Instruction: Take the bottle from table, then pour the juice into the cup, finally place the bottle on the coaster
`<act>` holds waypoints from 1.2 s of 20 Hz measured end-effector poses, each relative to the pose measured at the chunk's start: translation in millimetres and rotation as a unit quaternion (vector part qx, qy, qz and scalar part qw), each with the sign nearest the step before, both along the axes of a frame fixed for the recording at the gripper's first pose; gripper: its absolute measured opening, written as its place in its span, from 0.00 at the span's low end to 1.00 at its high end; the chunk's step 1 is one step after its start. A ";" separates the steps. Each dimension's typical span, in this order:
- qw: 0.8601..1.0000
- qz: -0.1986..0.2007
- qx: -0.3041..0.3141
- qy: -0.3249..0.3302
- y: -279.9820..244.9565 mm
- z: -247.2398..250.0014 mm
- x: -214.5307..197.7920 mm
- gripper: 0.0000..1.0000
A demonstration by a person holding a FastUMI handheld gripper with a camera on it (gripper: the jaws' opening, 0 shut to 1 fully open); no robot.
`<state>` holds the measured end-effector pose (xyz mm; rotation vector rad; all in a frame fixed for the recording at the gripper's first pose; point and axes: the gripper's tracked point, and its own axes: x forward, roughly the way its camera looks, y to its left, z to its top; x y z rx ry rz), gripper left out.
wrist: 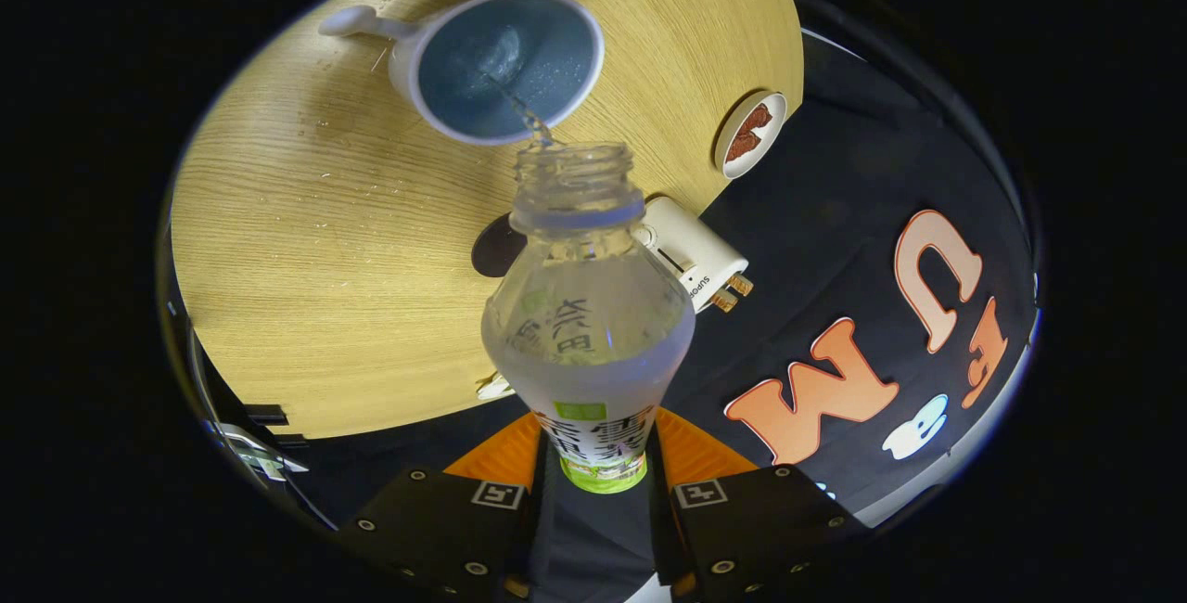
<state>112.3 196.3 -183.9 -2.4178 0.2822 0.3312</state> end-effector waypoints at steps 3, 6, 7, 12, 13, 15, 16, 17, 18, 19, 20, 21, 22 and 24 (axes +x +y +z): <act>1.000 0.002 -0.006 0.000 0.4 1.7 1.0 0.44; 1.000 0.002 -0.008 0.001 -0.9 2.6 0.9 0.44; 1.000 0.003 -0.010 -0.001 -0.7 3.7 1.0 0.44; 1.000 0.000 -0.002 0.002 -2.7 2.8 1.5 0.44; 1.000 -0.001 0.002 0.001 -2.9 3.0 1.9 0.44; 1.000 -0.006 0.013 0.006 -5.0 -0.6 0.5 0.44; 1.000 -0.008 0.021 0.009 -6.1 -5.0 -1.7 0.44; 0.999 -0.010 0.029 0.010 -6.5 -7.4 -2.9 0.44; 0.999 -0.013 0.036 0.011 -7.4 -9.6 -3.9 0.44; 0.999 -0.014 0.044 0.013 -7.2 -12.2 -5.0 0.44; 0.998 -0.018 0.055 0.014 -9.9 -14.9 -5.0 0.44; 0.997 -0.023 0.068 0.014 -12.8 -18.0 -5.7 0.44; 0.996 -0.027 0.083 0.014 -14.2 -20.2 -5.4 0.44; 0.992 -0.037 0.116 0.016 -17.1 -25.2 -3.7 0.44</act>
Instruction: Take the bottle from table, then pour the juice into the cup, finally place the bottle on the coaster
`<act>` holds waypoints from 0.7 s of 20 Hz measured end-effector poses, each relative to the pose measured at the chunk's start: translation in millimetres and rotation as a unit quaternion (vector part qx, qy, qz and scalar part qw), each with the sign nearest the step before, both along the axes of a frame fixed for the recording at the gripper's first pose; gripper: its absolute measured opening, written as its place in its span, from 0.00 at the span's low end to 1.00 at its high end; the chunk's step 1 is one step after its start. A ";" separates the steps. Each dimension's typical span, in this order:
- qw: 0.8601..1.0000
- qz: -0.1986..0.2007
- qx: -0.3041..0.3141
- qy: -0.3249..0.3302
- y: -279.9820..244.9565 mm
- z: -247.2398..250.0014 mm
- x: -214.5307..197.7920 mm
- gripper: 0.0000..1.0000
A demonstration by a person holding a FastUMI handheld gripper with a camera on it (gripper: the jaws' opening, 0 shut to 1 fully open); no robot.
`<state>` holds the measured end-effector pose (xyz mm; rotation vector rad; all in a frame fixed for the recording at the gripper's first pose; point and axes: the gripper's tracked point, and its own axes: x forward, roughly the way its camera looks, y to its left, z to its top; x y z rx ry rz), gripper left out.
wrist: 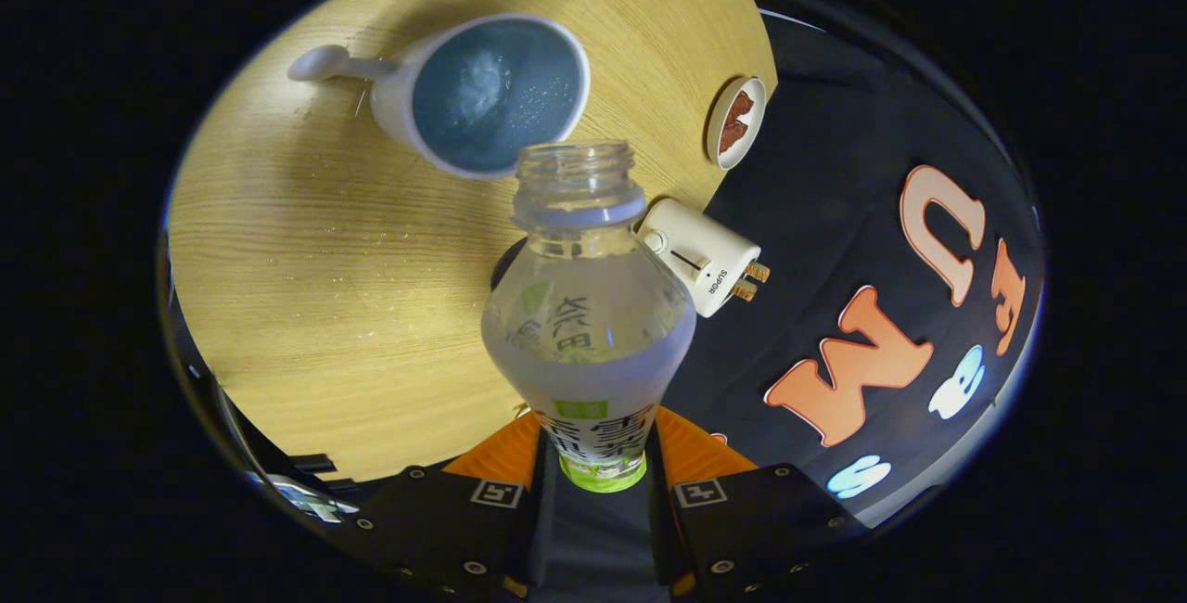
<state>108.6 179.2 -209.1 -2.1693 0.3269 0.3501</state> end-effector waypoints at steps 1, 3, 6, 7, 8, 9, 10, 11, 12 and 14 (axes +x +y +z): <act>1.000 -0.008 0.016 0.001 -1.9 -2.7 -0.7 0.44; 0.999 -0.019 0.044 0.004 -5.1 -9.1 -0.5 0.44; 0.993 -0.047 0.112 0.016 -12.2 -18.7 -5.8 0.45; 0.990 -0.055 0.132 0.018 -14.1 -19.0 -6.9 0.45; 0.986 -0.060 0.155 0.019 -13.7 -16.8 -7.5 0.45; 0.980 -0.070 0.182 0.022 -15.0 -15.9 -8.7 0.45; 0.973 -0.084 0.214 0.028 -16.4 -16.9 -11.2 0.44; 0.964 -0.098 0.246 0.033 -16.9 -17.5 -12.1 0.45; 0.955 -0.108 0.274 0.038 -15.9 -17.0 -12.0 0.45; 0.942 -0.115 0.313 0.039 -14.4 -10.4 -9.5 0.45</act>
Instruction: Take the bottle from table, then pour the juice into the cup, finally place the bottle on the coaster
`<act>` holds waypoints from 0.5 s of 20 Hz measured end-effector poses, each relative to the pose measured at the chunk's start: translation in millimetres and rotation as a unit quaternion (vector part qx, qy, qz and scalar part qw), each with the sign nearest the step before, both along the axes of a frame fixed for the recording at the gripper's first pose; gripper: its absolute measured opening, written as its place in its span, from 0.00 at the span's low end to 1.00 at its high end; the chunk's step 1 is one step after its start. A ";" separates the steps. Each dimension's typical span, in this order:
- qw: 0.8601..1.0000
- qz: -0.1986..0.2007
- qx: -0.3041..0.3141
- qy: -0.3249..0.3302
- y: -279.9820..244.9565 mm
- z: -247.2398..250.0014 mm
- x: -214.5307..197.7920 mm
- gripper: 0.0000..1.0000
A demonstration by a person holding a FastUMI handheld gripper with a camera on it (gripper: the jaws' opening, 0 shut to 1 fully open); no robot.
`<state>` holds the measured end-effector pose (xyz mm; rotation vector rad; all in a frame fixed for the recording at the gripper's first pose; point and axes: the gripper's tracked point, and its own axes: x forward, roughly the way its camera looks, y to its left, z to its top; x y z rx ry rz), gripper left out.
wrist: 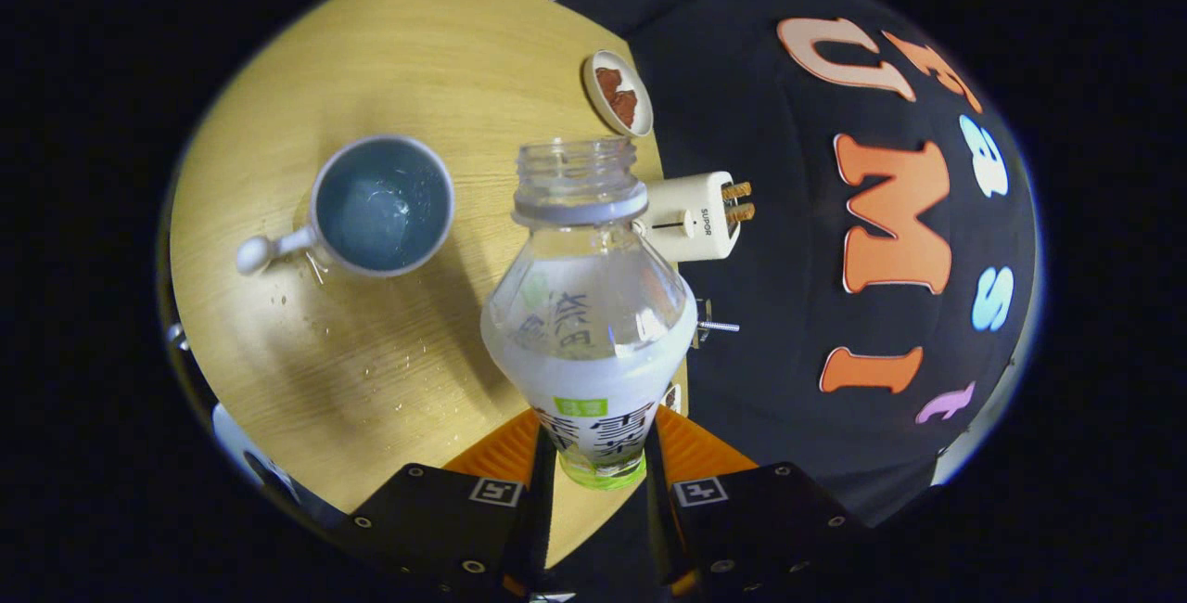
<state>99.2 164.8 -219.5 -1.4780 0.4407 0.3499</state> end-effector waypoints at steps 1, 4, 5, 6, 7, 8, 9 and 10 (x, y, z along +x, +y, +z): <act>1.000 -0.004 0.017 -0.003 -1.0 4.2 1.6 0.45; 0.996 -0.025 0.089 0.010 -2.2 4.0 4.0 0.45; 0.993 -0.034 0.111 0.014 -4.5 4.7 5.0 0.45; 0.990 -0.040 0.133 0.017 -6.7 7.3 5.9 0.45; 0.986 -0.046 0.158 0.028 -7.4 7.9 4.2 0.45; 0.979 -0.055 0.194 0.040 -5.9 5.6 3.2 0.45; 0.968 -0.066 0.234 0.053 -4.2 5.7 1.9 0.45; 0.956 -0.078 0.274 0.065 -1.7 4.1 4.1 0.45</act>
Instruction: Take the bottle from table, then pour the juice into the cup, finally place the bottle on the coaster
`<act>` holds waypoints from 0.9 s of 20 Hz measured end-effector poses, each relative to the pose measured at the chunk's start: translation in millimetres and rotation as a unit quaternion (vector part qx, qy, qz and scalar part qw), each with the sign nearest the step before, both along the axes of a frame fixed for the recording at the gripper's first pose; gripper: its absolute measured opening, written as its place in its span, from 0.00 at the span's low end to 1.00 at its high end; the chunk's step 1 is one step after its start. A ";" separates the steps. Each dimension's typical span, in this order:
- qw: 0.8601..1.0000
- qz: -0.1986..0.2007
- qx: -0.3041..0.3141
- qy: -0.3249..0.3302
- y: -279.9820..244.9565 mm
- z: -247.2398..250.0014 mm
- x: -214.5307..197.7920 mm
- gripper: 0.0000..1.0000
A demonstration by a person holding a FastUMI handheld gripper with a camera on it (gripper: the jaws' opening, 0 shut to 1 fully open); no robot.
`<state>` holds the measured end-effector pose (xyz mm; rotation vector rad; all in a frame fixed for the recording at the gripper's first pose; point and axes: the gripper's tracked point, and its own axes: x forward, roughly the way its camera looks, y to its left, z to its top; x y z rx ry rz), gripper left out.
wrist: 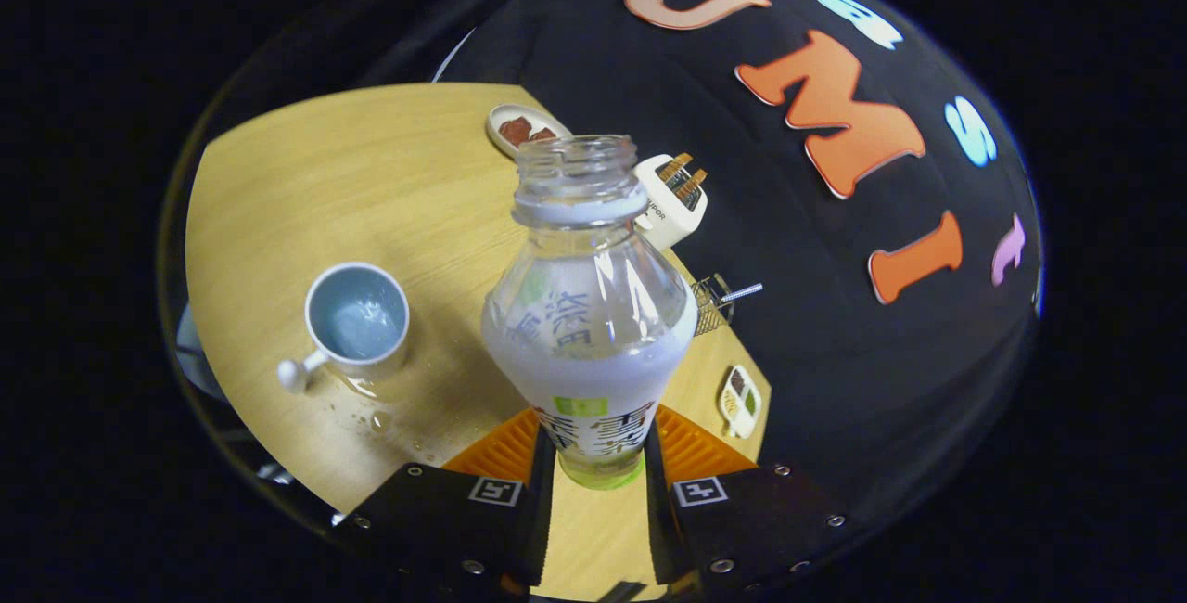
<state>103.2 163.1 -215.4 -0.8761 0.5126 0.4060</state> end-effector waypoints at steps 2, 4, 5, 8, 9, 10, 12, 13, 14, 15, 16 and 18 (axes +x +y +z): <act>0.997 -0.020 0.069 0.012 6.2 1.1 10.2 0.45; 0.993 -0.036 0.116 0.008 4.1 6.1 21.0 0.45; 0.989 -0.044 0.139 0.006 3.7 7.3 26.7 0.45; 0.974 -0.073 0.215 0.022 6.2 -0.9 45.0 0.45; 0.968 -0.080 0.235 0.027 7.4 -5.0 50.6 0.45; 0.963 -0.087 0.252 0.031 7.1 -7.6 52.8 0.45; 0.955 -0.095 0.280 0.041 7.2 -19.0 66.6 0.45; 0.950 -0.100 0.294 0.041 7.3 -23.7 73.8 0.45; 0.945 -0.105 0.308 0.041 7.5 -27.2 80.6 0.45; 0.940 -0.107 0.322 0.041 8.5 -30.0 88.8 0.45; 0.937 -0.110 0.329 0.042 8.8 -35.8 94.9 0.45; 0.938 -0.116 0.324 0.050 5.8 -51.5 105.6 0.45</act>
